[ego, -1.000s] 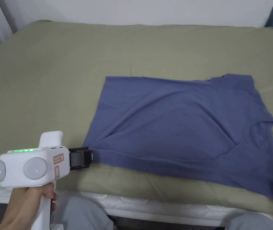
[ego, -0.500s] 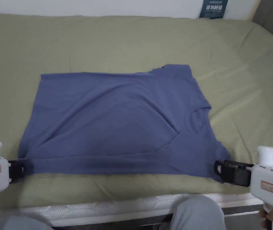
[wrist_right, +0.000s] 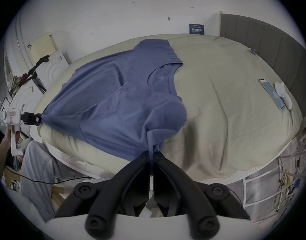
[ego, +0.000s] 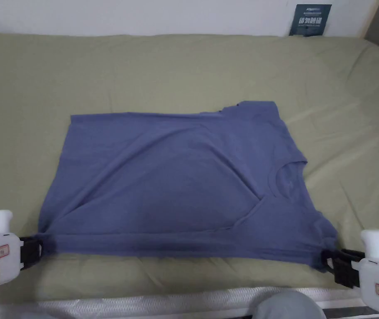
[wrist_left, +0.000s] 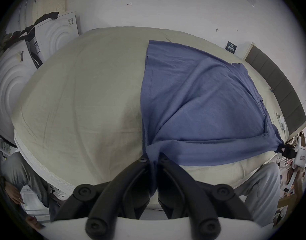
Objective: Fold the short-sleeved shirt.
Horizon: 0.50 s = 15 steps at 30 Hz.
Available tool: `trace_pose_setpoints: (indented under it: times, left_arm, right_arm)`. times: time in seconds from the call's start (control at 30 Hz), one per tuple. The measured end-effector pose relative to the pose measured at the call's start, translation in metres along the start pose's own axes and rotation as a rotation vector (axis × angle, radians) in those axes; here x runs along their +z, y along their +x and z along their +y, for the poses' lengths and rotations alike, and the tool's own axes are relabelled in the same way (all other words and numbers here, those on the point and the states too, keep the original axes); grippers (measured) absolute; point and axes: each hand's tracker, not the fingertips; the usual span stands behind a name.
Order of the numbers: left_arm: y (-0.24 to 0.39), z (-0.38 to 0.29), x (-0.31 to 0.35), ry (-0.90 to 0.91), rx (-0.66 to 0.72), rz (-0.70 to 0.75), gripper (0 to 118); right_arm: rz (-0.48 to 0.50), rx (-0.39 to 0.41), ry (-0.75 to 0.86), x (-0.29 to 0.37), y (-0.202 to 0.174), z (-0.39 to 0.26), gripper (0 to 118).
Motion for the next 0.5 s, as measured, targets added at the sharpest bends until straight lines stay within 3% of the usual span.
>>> trace_pose_setpoints:
  times: [0.3, 0.5]
  left_arm:
    - [-0.002, 0.032, 0.008, 0.032, -0.026, -0.031, 4]
    - [0.002, 0.080, -0.007, 0.056, -0.032, -0.038, 4]
  right_arm:
    - [0.005, -0.010, 0.077, 0.012, -0.008, 0.060, 5]
    - [-0.011, 0.046, 0.093, -0.013, -0.017, 0.123, 5]
